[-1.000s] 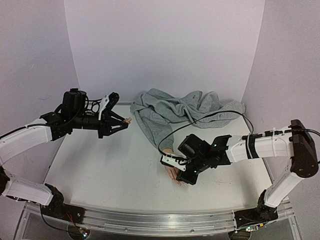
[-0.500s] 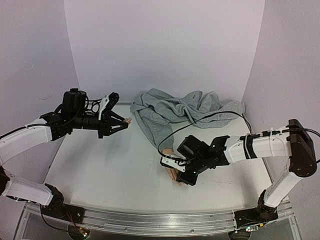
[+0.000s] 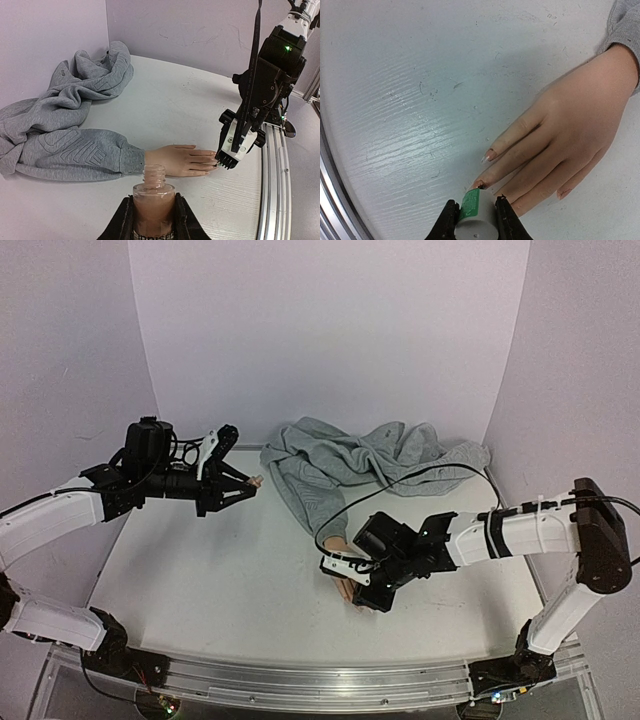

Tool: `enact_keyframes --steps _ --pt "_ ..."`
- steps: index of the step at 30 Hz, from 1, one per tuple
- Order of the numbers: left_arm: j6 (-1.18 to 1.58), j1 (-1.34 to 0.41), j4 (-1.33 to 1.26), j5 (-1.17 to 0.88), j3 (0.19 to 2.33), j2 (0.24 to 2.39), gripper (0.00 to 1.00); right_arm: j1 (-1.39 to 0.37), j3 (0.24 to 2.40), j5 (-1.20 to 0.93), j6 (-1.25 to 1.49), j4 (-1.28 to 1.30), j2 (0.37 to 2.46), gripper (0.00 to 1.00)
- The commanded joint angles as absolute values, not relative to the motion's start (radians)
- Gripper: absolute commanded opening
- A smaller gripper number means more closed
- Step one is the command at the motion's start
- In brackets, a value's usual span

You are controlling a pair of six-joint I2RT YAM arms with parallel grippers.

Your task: Paint the nails

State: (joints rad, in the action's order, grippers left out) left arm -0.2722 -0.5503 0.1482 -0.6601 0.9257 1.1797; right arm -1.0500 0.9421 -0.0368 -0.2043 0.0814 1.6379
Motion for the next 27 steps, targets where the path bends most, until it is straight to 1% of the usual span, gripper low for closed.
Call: enact_keyframes --steps 1,27 --pt "-0.275 -0.545 0.109 -0.675 0.944 1.172 0.00 -1.054 0.962 -0.041 -0.211 0.121 1.661 0.00" --pt "-0.273 -0.545 0.109 -0.678 0.947 1.175 0.00 -1.055 0.964 -0.065 -0.210 0.149 1.661 0.00"
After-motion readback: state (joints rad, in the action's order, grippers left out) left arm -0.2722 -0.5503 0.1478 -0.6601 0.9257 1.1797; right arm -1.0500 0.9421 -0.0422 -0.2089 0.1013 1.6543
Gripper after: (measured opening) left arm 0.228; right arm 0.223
